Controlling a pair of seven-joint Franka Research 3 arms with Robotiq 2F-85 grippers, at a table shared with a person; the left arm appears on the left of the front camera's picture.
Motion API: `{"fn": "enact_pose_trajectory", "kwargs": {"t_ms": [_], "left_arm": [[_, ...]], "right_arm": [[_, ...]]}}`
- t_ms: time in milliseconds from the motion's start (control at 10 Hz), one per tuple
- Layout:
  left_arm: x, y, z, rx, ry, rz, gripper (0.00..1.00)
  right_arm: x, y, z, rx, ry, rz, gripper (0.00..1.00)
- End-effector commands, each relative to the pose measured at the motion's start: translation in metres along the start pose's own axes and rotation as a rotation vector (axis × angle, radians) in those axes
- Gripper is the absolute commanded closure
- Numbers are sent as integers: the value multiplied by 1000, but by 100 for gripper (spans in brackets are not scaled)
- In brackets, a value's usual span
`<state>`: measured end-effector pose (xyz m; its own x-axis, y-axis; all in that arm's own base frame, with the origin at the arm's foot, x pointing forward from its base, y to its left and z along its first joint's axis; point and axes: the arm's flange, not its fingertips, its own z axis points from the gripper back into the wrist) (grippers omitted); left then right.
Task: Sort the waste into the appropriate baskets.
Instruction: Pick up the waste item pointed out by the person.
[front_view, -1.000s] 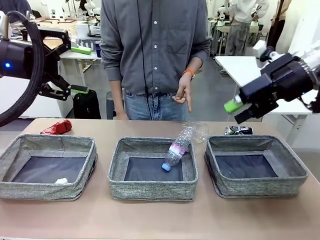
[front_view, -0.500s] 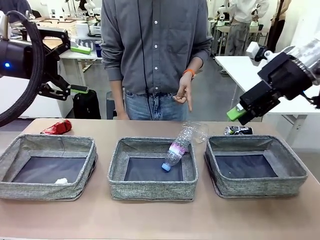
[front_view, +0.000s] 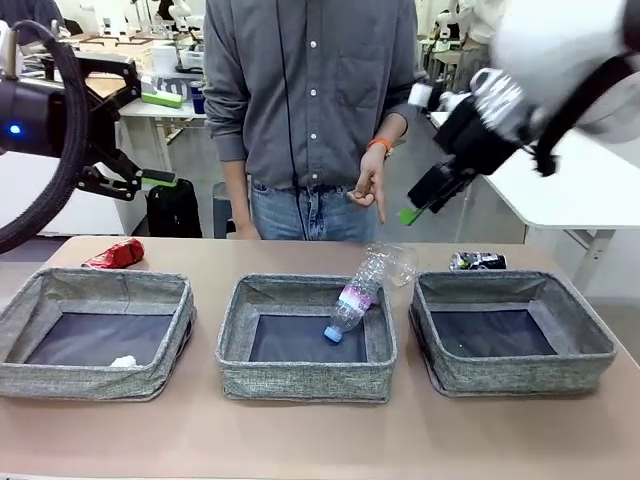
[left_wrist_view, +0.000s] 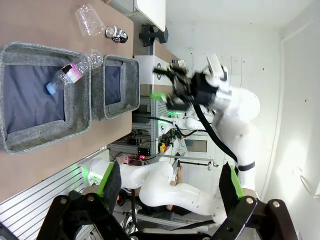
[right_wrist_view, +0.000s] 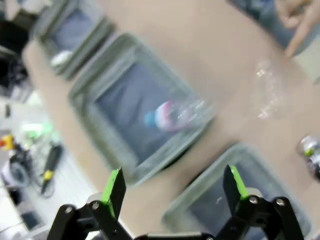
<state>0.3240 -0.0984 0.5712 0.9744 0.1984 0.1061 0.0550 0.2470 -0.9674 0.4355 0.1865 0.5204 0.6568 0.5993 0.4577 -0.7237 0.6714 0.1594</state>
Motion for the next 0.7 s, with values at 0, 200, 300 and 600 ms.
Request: {"fn": "enact_pose_trajectory", "kwargs": {"t_ms": [0, 200, 300, 600], "left_arm": [[-2, -2, 0, -4, 1, 9, 0], [-2, -2, 0, -4, 1, 9, 0], [-2, -2, 0, -4, 1, 9, 0], [-2, -2, 0, -4, 1, 9, 0]], "right_arm": [[29, -29, -52, -86, 24, 2, 0], [14, -27, -44, -119, -1, -12, 0], [23, -33, -66, -88, 9, 36, 0], [21, -47, -68, -177, 75, -3, 0]]}}
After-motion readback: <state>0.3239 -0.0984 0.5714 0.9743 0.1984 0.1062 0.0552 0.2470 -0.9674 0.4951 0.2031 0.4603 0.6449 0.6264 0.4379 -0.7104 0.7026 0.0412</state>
